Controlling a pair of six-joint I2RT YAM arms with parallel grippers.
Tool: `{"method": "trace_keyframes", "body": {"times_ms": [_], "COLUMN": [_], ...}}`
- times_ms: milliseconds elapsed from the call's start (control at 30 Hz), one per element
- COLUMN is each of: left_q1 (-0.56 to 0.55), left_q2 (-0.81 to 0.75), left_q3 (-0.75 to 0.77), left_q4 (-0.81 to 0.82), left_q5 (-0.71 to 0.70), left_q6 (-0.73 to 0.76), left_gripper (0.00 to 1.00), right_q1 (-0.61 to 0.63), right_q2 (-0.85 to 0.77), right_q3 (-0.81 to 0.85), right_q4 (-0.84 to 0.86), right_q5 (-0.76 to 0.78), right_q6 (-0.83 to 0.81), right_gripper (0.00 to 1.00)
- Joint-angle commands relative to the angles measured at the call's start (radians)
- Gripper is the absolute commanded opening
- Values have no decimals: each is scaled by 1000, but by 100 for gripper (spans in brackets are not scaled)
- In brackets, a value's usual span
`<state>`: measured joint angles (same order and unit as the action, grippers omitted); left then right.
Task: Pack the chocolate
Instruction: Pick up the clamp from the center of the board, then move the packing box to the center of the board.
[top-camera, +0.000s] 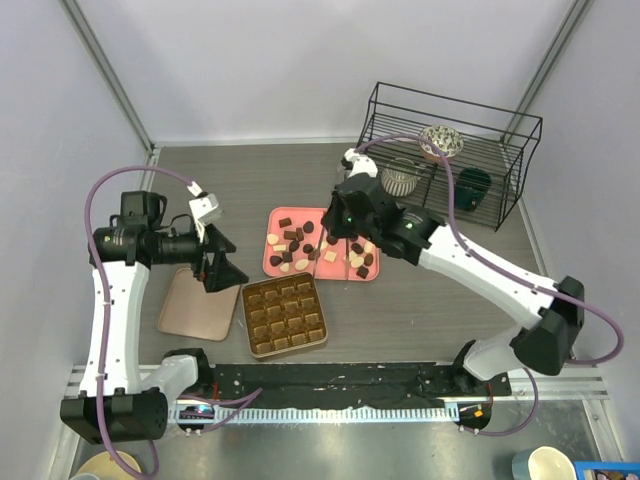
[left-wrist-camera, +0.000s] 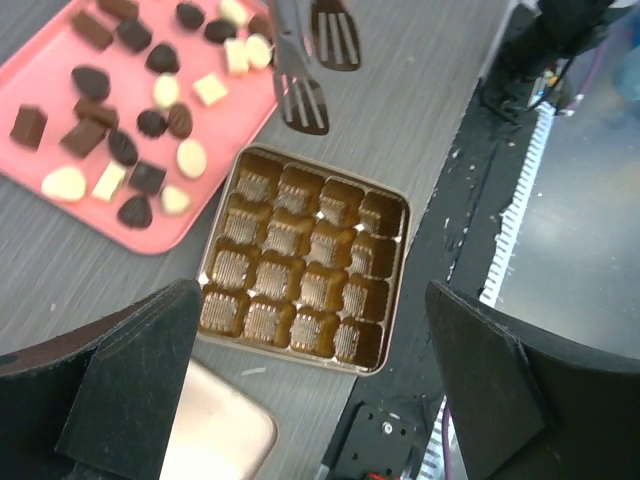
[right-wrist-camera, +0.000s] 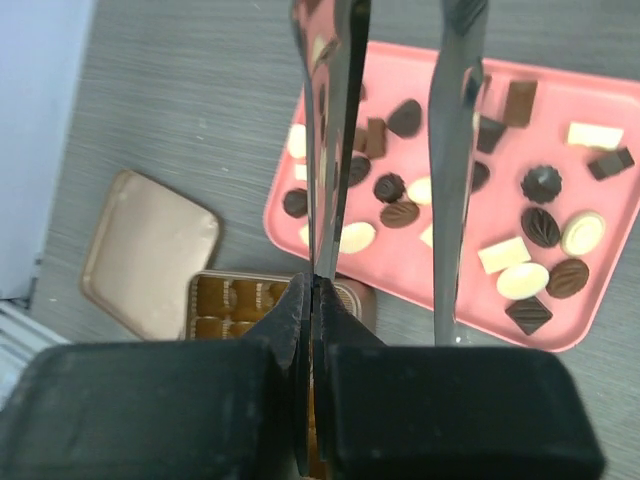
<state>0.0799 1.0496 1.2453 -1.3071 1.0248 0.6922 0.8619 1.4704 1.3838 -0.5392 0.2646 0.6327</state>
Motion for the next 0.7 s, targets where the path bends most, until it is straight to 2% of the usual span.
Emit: {"method": "trace_keyframes", "body": {"times_ms": [0,133,267,300,400,500,667], "left_q1": [-5,-26,-26,-26,-23,-23,-28], "left_q2": [0,41,105,127,147,125,73], "left_q3": [17,8,-49,-87,-168,-260,-351], "left_q4": [-57,-32,-38,-2,58,149,192], "left_q5": [205,150,-59,-189,-400,-530,-546], "left_q6": [106,81,133,124,147,164,231], "left_gripper": [100,100,98,96,91,90,97], "right_q1": [11,22,45,48,48,48,49], "right_q2": [-122,-179,-199,-203,-234,-271,-305], "right_q3": [12,-32,-57,-55,-60,-71,-85], "right_q4": [107,151,156,137,110,93,82], "right_q5": [-13,-68,-53,-41,-21,-11,-5], "right_q6": [-70,-62,-53,-54,-60,-59,-48], "right_gripper": [1,1,1,1,1,1,1]}}
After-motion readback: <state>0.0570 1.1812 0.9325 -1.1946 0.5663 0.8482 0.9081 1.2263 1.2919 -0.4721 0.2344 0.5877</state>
